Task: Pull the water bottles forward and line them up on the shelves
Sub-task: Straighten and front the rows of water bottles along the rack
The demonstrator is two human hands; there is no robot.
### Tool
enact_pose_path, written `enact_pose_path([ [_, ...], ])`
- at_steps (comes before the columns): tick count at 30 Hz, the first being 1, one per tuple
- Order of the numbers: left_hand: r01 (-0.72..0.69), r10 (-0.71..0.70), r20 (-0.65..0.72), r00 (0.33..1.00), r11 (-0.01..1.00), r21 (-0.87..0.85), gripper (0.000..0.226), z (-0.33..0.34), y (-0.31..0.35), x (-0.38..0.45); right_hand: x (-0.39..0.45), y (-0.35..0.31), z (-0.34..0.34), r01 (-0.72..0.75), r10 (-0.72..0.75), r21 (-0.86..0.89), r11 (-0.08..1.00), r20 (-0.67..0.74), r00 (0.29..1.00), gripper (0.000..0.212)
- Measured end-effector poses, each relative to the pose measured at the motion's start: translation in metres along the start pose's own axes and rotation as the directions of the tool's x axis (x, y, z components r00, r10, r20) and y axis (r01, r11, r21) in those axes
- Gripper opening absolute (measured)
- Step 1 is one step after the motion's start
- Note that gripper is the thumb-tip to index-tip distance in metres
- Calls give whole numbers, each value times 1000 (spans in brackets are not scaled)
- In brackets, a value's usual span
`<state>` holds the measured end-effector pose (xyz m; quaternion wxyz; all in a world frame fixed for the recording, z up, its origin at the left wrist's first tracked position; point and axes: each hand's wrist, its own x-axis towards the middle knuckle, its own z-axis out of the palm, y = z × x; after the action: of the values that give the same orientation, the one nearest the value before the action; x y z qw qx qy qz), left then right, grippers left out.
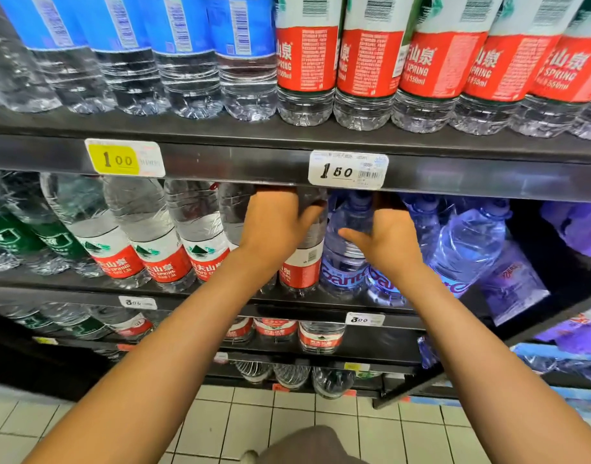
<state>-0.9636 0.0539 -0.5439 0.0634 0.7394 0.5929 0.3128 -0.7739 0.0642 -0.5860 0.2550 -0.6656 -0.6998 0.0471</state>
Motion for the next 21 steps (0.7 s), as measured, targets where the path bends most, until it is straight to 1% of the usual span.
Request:
enact_pose_path([
  [2,13,-10,39,999,997,-75,47,-3,-2,1,4,7,-6,3,-7,42,999,81,997,54],
  [4,72,-59,87,995,986,-151,38,-8,-6,2,8,14,-12,0,-14,85,996,156,988,55],
  [6,116,-96,165,982,986,-120,31,-11,-11,3,8,18,-17,10,-33,138,990,164,986,58],
  [8,134,-111,214,970,986,-94,30,-12,-14,5,6,18,-17,37,-50,118,992,114,992,62],
  [10,124,-106,212,972,990,-74,31,-12,-13,5,3,14,-13,38,-42,65,997,63,997,71],
  [12,78,-72,191,979,997,-25,37,-12,-11,5,0,10,-8,44,-46,56,998,36,998,76],
  [15,35,-41,167,985,999,40,45,-11,-12,5,-1,8,-5,50,-51,90,995,8,999,72],
  [17,24,-34,141,989,997,72,49,-10,-12,6,1,11,-5,26,-28,73,997,32,999,68],
  [19,21,-34,121,992,994,104,52,-8,-12,6,3,12,-4,-16,12,58,998,75,997,68],
  [21,21,-33,94,995,992,126,51,-7,-10,5,6,13,-5,-26,15,103,994,104,994,60],
])
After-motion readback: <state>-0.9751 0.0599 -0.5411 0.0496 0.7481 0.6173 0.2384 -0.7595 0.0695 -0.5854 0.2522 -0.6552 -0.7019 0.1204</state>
